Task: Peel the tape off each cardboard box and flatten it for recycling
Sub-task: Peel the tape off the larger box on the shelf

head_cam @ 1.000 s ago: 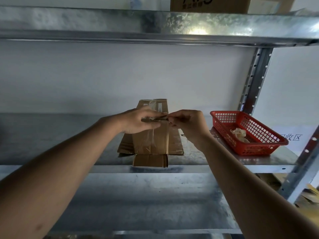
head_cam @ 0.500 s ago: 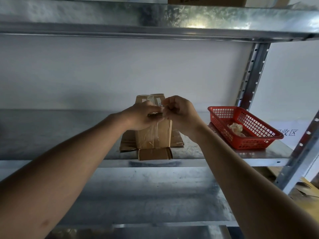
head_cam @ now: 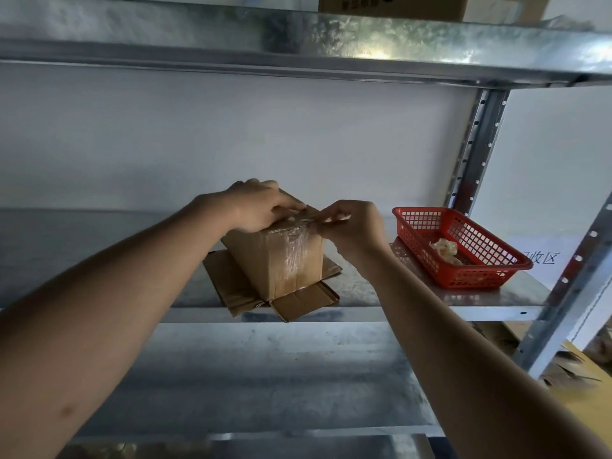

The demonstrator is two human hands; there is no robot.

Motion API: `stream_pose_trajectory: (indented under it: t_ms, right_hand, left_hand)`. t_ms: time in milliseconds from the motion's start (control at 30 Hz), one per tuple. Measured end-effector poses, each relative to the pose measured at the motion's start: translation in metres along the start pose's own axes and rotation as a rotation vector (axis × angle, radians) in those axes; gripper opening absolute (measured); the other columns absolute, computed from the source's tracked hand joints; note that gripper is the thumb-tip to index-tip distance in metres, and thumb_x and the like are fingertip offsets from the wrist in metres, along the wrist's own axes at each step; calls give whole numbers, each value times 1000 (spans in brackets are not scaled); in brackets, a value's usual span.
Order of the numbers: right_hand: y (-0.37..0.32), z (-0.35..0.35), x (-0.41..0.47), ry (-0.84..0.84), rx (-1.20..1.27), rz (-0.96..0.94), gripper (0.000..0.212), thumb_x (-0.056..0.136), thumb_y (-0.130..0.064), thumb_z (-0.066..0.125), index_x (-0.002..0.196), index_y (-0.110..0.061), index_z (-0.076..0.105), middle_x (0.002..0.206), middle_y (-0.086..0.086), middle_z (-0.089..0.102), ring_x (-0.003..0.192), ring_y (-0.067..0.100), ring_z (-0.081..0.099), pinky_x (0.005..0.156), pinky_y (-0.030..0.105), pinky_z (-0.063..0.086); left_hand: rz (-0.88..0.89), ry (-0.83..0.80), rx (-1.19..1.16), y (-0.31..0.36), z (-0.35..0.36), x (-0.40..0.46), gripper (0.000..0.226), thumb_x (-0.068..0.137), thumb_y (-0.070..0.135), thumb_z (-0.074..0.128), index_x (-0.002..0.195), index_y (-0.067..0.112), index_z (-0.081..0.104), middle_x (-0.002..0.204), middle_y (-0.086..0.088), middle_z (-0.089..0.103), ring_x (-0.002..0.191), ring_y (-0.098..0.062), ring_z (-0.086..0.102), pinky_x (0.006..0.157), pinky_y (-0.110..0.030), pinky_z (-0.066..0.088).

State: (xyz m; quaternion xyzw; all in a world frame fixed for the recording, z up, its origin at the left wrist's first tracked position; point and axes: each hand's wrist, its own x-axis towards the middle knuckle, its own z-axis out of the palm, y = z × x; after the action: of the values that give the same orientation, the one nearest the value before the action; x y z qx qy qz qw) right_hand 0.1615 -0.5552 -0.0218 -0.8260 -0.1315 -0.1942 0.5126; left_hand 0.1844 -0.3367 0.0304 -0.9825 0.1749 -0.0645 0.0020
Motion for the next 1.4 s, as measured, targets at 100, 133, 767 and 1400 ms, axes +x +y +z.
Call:
stream_pose_trajectory:
  t_ms: [100,133,767,1400]
  right_hand:
    - [-1,2,3,46,-109,-43,12,75,-22,93,81,-26,83,86,-11,75,64,6,69,66,26,54]
    - [-2,2,3,54,-128,-42,11,77,-22,91,78,-28,82,89,-11,75,62,6,68,65,28,54]
    - [-9,0,13,-42,771,377,40,93,0,74,124,-10,52,84,19,76,78,28,75,74,36,63]
    - [17,27,9,165,-162,246,37,85,-65,71,96,-32,59,105,0,62,100,23,64,75,33,43]
  left_hand:
    - [108,9,-135,-9,6,6,36,108,49,40,133,73,47,114,11,49,120,-20,43,107,-47,41]
    - [146,5,-187,-13,9,7,39,109,42,42,130,74,49,132,10,50,133,-22,40,114,-48,37]
    - [-11,-45,-355,-16,29,38,30,106,59,33,125,77,49,143,17,37,144,-19,25,123,-45,12]
    - [-80,8,-367,-3,33,32,38,108,55,28,138,65,48,143,12,39,146,-25,30,124,-52,19]
